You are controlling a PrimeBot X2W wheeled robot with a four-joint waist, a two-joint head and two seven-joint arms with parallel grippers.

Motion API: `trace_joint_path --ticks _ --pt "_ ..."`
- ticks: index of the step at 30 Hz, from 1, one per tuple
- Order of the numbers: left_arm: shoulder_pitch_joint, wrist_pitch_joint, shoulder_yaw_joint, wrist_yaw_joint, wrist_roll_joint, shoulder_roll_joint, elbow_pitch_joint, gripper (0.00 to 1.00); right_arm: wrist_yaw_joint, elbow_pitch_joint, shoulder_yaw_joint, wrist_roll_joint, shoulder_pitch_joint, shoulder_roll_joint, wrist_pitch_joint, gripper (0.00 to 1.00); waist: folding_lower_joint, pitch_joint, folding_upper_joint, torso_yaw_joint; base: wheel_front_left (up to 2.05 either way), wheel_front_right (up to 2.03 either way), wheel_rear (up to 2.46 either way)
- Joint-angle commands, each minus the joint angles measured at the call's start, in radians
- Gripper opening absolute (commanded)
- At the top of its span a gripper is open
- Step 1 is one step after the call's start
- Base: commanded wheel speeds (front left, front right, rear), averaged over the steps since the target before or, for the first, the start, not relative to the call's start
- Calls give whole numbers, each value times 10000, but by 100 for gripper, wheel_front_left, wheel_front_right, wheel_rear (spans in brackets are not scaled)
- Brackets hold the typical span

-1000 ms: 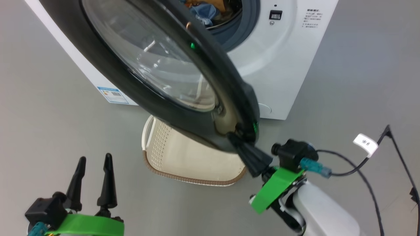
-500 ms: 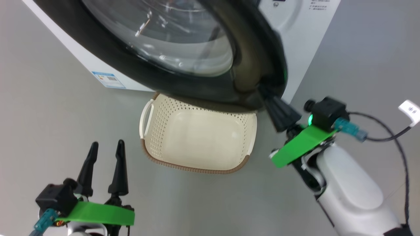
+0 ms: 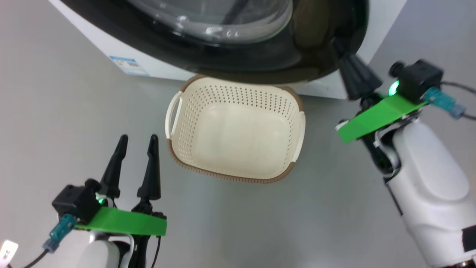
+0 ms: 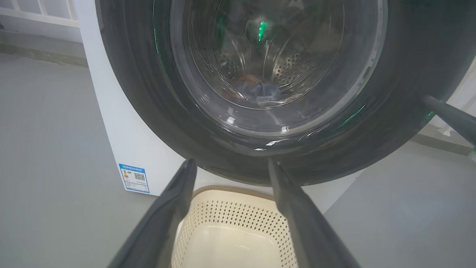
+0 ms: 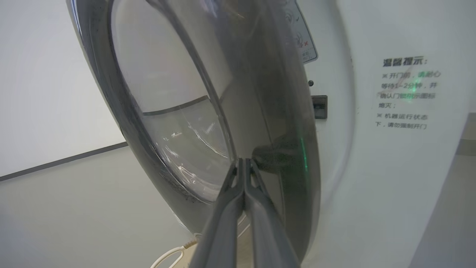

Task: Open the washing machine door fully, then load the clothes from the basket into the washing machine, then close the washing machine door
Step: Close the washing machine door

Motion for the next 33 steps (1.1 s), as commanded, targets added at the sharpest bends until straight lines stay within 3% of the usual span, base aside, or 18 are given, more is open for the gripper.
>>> trace_joint_path --ticks 1,18,31,32,33 --pt "-227 -65 275 -15 -91 141 -280 100 60 -175 19 -175 -177 68 -48 0 0 261 0 208 0 0 0" --pt "-694 -65 -153 -15 -405 138 -395 100 60 158 -1057 -700 -1557 3 -48 0 0 937 0 555 0 0 0" --pt "-469 -65 118 -15 -87 138 186 100 60 -153 -110 -422 -399 31 -48 0 0 198 0 222 0 0 0" --pt "-416 -65 179 -15 -24 138 245 100 60 -192 -58 -389 -231 35 -48 5 0 86 0 166 0 0 0" --pt "-363 -65 239 -15 35 138 302 100 60 -228 -31 -360 -57 41 -48 19 0 -31 0 111 0 0 0"
